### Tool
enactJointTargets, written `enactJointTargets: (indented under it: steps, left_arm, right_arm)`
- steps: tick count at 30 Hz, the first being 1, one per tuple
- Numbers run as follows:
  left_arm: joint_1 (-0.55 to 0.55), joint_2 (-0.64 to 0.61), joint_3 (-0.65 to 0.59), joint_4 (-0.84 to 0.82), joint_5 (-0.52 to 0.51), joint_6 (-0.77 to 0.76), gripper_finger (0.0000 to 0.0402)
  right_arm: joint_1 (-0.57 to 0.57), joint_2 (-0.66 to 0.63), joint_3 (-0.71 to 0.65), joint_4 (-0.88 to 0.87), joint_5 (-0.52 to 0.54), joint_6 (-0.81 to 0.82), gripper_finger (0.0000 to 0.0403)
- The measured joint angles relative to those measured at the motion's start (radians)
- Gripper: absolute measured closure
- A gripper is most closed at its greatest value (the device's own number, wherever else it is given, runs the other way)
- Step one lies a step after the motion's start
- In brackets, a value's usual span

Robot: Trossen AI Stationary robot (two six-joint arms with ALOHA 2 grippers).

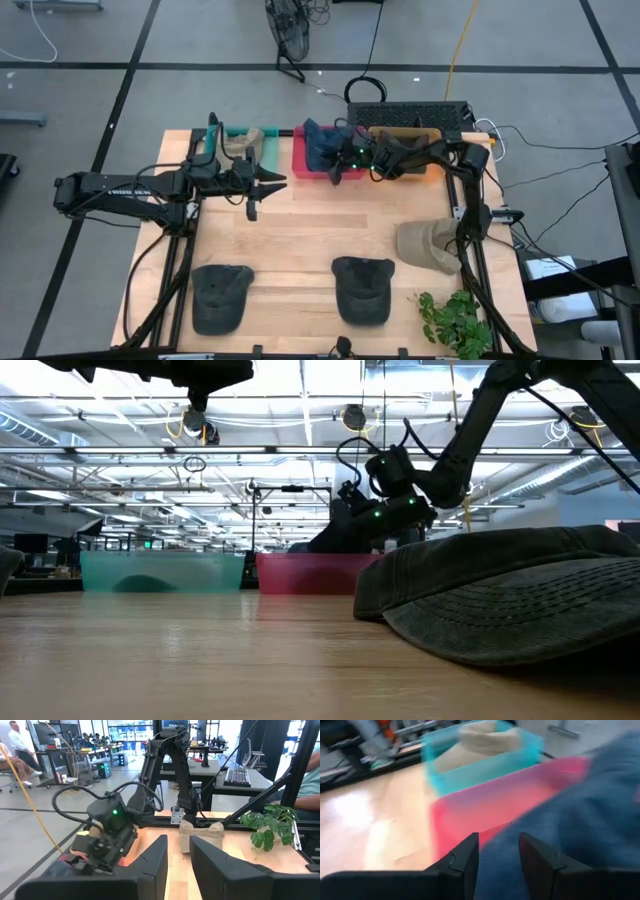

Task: Pick & Place hat
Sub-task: Put the blue cap into the red bin

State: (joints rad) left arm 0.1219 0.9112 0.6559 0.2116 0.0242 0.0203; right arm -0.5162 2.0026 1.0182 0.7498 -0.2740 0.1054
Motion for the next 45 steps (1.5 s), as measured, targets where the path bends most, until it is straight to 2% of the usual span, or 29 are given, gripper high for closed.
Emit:
enactJointTargets:
  steps: [3,9,16,19,21,26,32,39,41,45]
  left_arm:
    - [0.000,0.000,0.000,-0.005,0.000,-0.001,0.0311]
    - [0.000,0.000,0.000,-0.026,0.000,-0.003,0.0311]
    - [0.000,0.000,0.000,-0.029,0.000,-0.016,0.0311]
    - [0.000,0.000,0.000,-0.024,-0.001,-0.018,0.0311]
    - [0.000,0.000,0.000,-0.020,-0.002,-0.018,0.0311]
    - [0.000,0.000,0.000,-0.016,-0.012,-0.010,0.0311]
    - [0.000,0.000,0.000,-0.019,-0.035,0.006,0.0311]
    - [0.000,0.000,0.000,-0.027,-0.034,0.005,0.0311]
    - [0.000,0.000,0.000,-0.028,-0.033,0.005,0.0311]
    - [0.000,0.000,0.000,-0.028,-0.033,0.003,0.0311]
  right_arm:
    - [0.018,-0.024,0.000,-0.005,-0.027,-0.074,0.0282]
    - [0.034,-0.110,0.000,-0.090,-0.007,-0.144,0.0282]
    - [0.008,-0.223,0.000,-0.311,0.227,-0.039,0.0282]
    - [-0.023,-0.225,0.000,-0.343,0.303,-0.035,0.0282]
    - [-0.048,-0.217,0.000,-0.319,0.317,-0.035,0.0282]
    - [-0.087,-0.155,0.001,-0.207,0.213,0.018,0.0282]
    - [-0.084,-0.084,0.048,-0.264,0.172,0.019,0.0282]
    - [-0.064,-0.081,0.068,-0.337,-0.125,0.032,0.0282]
    - [-0.054,-0.079,0.068,-0.339,-0.177,0.000,0.0282]
    - [-0.039,-0.083,0.067,-0.334,-0.164,-0.090,0.0282]
